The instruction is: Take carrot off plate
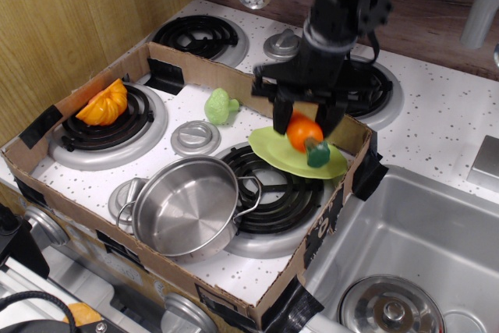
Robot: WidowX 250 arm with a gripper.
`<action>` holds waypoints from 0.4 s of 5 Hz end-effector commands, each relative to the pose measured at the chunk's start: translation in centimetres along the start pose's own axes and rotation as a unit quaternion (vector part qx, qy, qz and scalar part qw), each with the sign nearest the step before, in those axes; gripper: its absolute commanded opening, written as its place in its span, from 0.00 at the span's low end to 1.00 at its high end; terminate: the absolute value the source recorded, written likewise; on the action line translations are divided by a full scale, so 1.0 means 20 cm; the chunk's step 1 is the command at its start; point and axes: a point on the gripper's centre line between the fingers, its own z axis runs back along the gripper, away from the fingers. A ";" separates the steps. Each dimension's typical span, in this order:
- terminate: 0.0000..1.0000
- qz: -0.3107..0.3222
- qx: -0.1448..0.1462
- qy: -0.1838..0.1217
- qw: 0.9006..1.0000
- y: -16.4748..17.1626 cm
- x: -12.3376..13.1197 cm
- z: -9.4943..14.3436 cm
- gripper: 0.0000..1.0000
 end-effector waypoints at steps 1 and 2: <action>0.00 -0.015 -0.012 -0.073 0.997 0.23 0.04 0.20 0.00; 0.00 -0.109 -0.025 -0.048 0.993 0.34 0.08 0.19 0.00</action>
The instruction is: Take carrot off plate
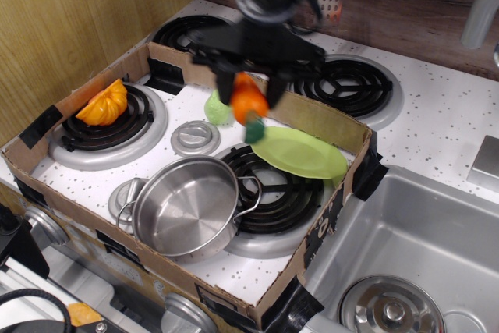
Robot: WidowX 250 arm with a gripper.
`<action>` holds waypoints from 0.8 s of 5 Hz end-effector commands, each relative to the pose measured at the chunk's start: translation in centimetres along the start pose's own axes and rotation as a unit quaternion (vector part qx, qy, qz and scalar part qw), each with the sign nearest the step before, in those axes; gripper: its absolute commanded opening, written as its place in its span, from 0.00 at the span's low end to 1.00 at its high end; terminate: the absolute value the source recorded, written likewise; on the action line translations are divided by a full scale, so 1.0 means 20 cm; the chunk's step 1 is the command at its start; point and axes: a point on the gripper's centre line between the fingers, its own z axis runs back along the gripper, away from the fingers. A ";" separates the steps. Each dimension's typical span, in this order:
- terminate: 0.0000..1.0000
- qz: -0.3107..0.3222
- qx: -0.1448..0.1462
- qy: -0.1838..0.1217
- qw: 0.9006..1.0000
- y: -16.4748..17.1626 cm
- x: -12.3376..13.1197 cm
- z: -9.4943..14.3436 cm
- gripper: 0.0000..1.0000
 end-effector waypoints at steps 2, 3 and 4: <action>0.00 -0.248 -0.051 0.057 0.966 0.30 0.09 -0.07 0.00; 0.00 -0.276 -0.067 0.061 0.957 0.39 0.05 -0.12 0.00; 0.00 -0.298 -0.079 0.037 0.951 0.45 0.01 -0.18 0.00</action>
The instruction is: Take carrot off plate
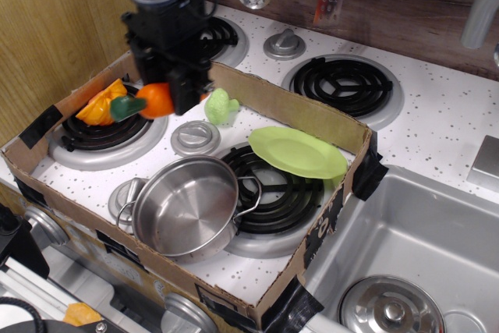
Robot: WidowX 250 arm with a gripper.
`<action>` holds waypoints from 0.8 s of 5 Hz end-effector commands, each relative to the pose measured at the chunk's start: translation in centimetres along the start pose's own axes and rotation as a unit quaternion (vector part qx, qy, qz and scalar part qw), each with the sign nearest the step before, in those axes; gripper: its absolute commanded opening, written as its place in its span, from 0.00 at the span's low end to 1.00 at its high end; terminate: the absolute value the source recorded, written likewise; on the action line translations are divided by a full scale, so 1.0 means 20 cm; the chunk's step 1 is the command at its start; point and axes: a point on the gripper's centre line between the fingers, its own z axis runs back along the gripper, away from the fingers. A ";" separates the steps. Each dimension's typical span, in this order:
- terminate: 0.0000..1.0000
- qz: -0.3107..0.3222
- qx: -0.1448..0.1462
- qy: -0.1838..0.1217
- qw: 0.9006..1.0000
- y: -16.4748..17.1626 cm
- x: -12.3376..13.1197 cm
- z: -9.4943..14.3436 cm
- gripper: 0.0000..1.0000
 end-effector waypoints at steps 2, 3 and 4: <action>0.00 -0.033 -0.028 -0.080 0.996 0.09 -0.13 -0.16 0.00; 0.00 -0.035 -0.038 -0.097 0.994 0.12 -0.16 -0.22 0.00; 0.00 -0.037 -0.041 -0.110 0.992 0.15 -0.17 -0.26 0.00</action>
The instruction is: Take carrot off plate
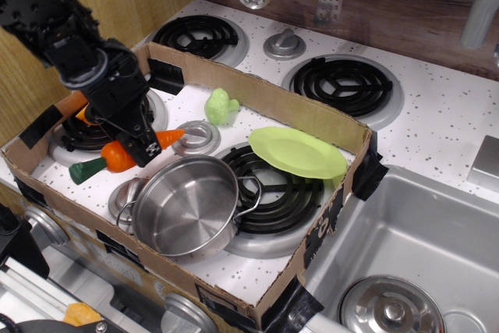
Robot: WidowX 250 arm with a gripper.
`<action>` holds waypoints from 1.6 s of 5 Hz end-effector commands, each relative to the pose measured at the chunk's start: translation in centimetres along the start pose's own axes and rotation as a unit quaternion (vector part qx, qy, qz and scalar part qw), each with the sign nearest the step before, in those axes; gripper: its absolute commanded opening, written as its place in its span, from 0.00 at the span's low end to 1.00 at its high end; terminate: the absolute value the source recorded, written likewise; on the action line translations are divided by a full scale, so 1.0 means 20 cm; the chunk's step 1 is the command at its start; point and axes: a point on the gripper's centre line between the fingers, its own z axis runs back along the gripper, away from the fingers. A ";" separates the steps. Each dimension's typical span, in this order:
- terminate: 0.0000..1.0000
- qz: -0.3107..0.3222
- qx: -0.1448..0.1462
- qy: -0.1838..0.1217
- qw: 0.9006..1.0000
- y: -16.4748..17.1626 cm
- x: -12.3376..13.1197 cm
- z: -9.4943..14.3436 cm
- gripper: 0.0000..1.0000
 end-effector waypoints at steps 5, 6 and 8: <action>0.00 0.014 0.038 -0.018 0.999 0.06 0.10 0.08 1.00; 0.00 0.019 0.051 -0.014 0.998 0.03 0.18 0.13 1.00; 1.00 0.038 0.053 -0.005 0.998 -0.02 0.24 0.18 1.00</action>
